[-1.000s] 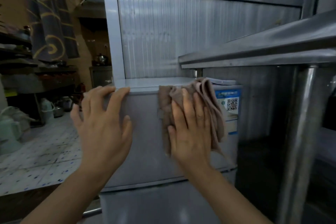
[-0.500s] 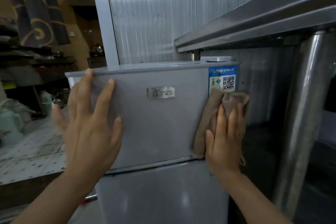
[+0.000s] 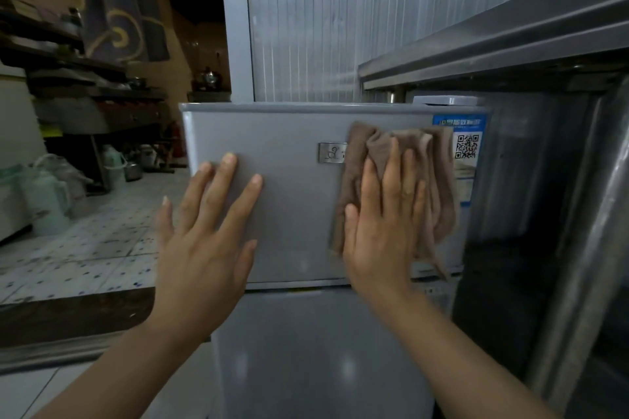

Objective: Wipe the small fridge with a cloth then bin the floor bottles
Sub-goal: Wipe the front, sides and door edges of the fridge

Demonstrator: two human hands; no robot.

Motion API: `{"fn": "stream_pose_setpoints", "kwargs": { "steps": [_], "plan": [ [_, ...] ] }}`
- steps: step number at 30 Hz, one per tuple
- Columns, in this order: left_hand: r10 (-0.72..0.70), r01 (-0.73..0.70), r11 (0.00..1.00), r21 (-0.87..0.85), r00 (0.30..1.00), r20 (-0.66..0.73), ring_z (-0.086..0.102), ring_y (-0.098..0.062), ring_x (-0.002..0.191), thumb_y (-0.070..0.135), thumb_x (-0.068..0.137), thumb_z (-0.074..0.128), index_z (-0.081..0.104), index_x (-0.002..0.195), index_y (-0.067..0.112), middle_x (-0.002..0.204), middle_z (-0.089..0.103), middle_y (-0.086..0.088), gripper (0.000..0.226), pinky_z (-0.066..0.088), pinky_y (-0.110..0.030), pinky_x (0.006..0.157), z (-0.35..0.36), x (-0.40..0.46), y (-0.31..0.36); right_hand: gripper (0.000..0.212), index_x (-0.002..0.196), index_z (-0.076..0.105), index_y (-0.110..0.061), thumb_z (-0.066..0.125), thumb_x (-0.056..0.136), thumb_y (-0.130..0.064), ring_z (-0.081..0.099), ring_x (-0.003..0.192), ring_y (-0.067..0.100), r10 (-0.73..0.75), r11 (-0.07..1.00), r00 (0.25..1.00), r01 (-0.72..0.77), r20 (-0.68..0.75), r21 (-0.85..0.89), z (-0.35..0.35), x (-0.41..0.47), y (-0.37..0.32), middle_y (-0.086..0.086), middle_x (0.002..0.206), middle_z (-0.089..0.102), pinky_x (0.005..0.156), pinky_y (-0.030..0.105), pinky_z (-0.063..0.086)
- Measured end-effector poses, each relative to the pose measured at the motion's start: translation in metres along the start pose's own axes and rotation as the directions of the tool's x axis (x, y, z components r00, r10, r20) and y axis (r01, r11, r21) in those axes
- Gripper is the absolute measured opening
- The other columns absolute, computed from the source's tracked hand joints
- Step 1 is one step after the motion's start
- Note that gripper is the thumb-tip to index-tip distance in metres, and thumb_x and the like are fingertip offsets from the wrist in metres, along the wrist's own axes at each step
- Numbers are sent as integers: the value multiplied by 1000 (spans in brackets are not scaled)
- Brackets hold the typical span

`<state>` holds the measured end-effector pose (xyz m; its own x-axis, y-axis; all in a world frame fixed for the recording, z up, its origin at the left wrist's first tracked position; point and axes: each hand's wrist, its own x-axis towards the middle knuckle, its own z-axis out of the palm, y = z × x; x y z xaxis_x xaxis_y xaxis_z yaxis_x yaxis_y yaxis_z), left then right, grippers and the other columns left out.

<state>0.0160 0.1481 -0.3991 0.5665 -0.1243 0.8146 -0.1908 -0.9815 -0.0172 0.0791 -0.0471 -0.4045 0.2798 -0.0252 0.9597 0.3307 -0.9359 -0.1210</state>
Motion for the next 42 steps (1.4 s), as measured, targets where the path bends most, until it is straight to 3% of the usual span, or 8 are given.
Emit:
{"fn": "stream_pose_setpoints", "kwargs": {
  "steps": [6, 15, 21, 24, 29, 33, 37, 42],
  "plan": [
    [43, -43, 999, -22, 999, 12, 10, -24, 145, 22, 79, 60, 25, 146, 23, 158, 12, -3, 75, 31, -62, 103, -1, -5, -5, 70, 148, 19, -18, 45, 86, -37, 5, 146, 24, -375, 922, 910, 385, 174, -27, 4, -15, -25, 1, 158, 9, 116, 45, 7],
    [-2, 2, 1000, 2, 999, 38, 30, -31, 134, 16, 71, 60, 35, 142, 21, 156, 22, -1, 76, 33, -58, 96, 5, -41, -20, 61, 145, 26, -10, 41, 91, -35, 11, 143, 36, -10, 1000, 1000, 10, 24, -4, -7, -15, -1, 12, 154, 12, 116, 51, 12],
    [21, -15, 996, -89, 997, 68, 29, -25, 139, 15, 76, 59, 36, 143, 16, 157, 16, 2, 71, 33, -44, 103, 4, -44, -28, 71, 146, 27, -14, 60, 84, -24, 9, 144, 31, -378, 925, 921, 372, 89, 78, 15, -16, -62, 4, 154, 14, 116, 44, 13],
    [-9, 19, 993, -118, 996, 90, 35, -23, 132, 5, 71, 73, 39, 141, 12, 157, 19, 0, 78, 38, -41, 96, 4, -55, -29, 65, 144, 29, -20, 49, 86, -42, 15, 143, 24, -428, 897, 891, 439, 154, -51, 8, -16, -29, 2, 155, 19, 111, 48, 15],
    [-24, 57, 978, -203, 987, 159, 32, -16, 135, -2, 68, 74, 37, 143, 11, 157, 16, 0, 85, 38, -35, 94, 4, -71, -29, 57, 141, 29, -15, 38, 88, -34, 15, 141, 31, -118, 983, 985, 133, 122, -127, -7, -37, 51, 13, 154, 17, 111, 54, 15],
    [-66, 125, 937, -327, 981, 184, 21, -3, 141, 5, 78, 67, 22, 149, 24, 158, 8, 15, 86, 39, -25, 99, 1, -76, -30, 56, 144, 24, -5, 36, 93, -23, 13, 141, 42, 202, 979, 979, -202, -11, 19, 8, -54, 16, 28, 152, 17, 115, 53, 11],
    [-140, 256, 827, -500, 956, 258, 26, 36, 110, 11, 79, 65, 6, 136, 57, 125, 27, 46, 94, 25, 9, 87, -4, -81, -32, 56, 141, 31, -12, 45, 88, -22, 12, 141, 37, -114, 992, 990, 110, 86, 56, 23, -77, -51, 14, 155, 17, 114, 47, 8],
    [-170, 372, 765, -526, 904, 392, 36, 34, 102, 17, 79, 65, 7, 141, 48, 111, 28, 58, 91, 39, -4, 86, -7, -96, -41, 62, 141, 38, -22, 50, 81, -14, 23, 141, 26, -554, 831, 791, 542, 259, 123, 18, -83, -49, 0, 155, 26, 114, 45, 15]
  ]
}}
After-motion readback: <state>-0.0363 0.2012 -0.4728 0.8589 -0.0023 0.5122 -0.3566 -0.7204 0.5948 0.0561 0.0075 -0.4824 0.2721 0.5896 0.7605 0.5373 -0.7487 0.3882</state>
